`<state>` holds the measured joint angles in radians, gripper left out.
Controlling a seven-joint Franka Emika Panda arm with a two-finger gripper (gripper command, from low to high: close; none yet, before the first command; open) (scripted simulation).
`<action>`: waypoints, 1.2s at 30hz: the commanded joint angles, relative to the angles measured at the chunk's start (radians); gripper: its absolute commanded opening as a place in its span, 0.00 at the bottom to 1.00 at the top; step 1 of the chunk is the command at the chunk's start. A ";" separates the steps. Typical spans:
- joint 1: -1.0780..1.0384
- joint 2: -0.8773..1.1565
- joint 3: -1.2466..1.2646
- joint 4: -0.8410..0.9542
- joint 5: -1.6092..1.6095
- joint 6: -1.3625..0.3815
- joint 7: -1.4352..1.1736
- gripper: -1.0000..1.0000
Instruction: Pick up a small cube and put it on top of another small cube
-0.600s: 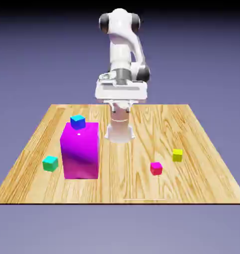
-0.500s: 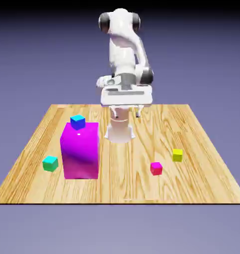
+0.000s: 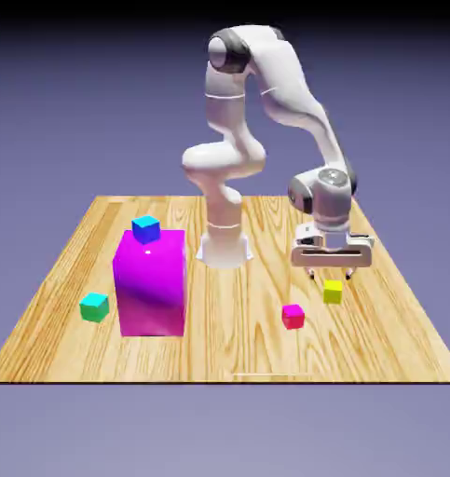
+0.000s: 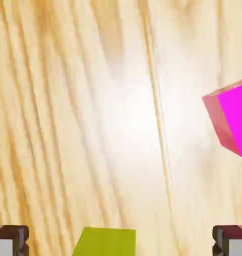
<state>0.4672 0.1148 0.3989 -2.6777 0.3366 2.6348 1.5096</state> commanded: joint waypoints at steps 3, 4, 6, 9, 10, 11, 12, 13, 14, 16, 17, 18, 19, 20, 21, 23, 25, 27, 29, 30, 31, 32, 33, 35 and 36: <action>0.017 0.072 -0.013 0.006 -0.010 0.066 0.004 0.50; 0.026 0.109 -0.020 0.009 -0.015 0.100 0.005 0.50; 0.044 0.181 -0.033 0.015 -0.025 0.166 0.009 0.50; 0.057 0.236 -0.043 0.020 -0.033 0.216 0.012 0.00; 0.057 0.236 -0.043 0.020 -0.033 0.216 0.012 0.00; 0.048 0.199 -0.036 0.017 -0.028 0.183 0.010 0.00; 0.039 0.163 -0.030 0.014 -0.023 0.150 0.008 0.00; 0.031 0.127 -0.023 0.011 -0.018 0.117 0.006 0.00; 0.022 0.091 -0.016 0.008 -0.013 0.083 0.005 0.00; 0.004 0.018 -0.003 0.002 -0.003 0.017 0.001 0.00; -0.016 -0.014 -0.016 0.006 -0.011 -0.022 -0.016 0.00; -0.048 -0.041 -0.049 0.019 -0.033 -0.065 -0.047 0.00; -0.081 -0.069 -0.081 0.032 -0.055 -0.109 -0.078 0.00; -0.113 -0.097 -0.114 0.045 -0.077 -0.152 -0.110 0.00; -0.145 -0.124 -0.147 0.057 -0.099 -0.196 -0.141 0.00; -0.209 -0.180 -0.212 0.083 -0.143 -0.283 -0.204 0.00; -0.274 -0.235 -0.277 0.109 -0.187 -0.369 -0.267 0.00; -0.338 -0.290 -0.343 0.134 -0.232 -0.456 -0.330 0.00; -0.402 -0.346 -0.408 0.160 -0.276 -0.543 -0.393 0.00; -0.435 -0.373 -0.441 0.173 -0.298 -0.587 -0.424 0.00; -0.467 -0.401 -0.473 0.185 -0.320 -0.630 -0.456 0.00; -0.499 -0.429 -0.506 0.198 -0.342 -0.674 -0.487 0.00; -0.531 -0.456 -0.539 0.211 -0.364 -0.717 -0.518 0.00; -0.595 -0.512 -0.604 0.236 -0.408 -0.804 -0.581 0.00; -0.628 -0.539 -0.636 0.249 -0.430 -0.848 -0.613 0.00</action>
<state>-0.1604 -0.4245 -0.2375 -2.4284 -0.0909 1.7871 0.8963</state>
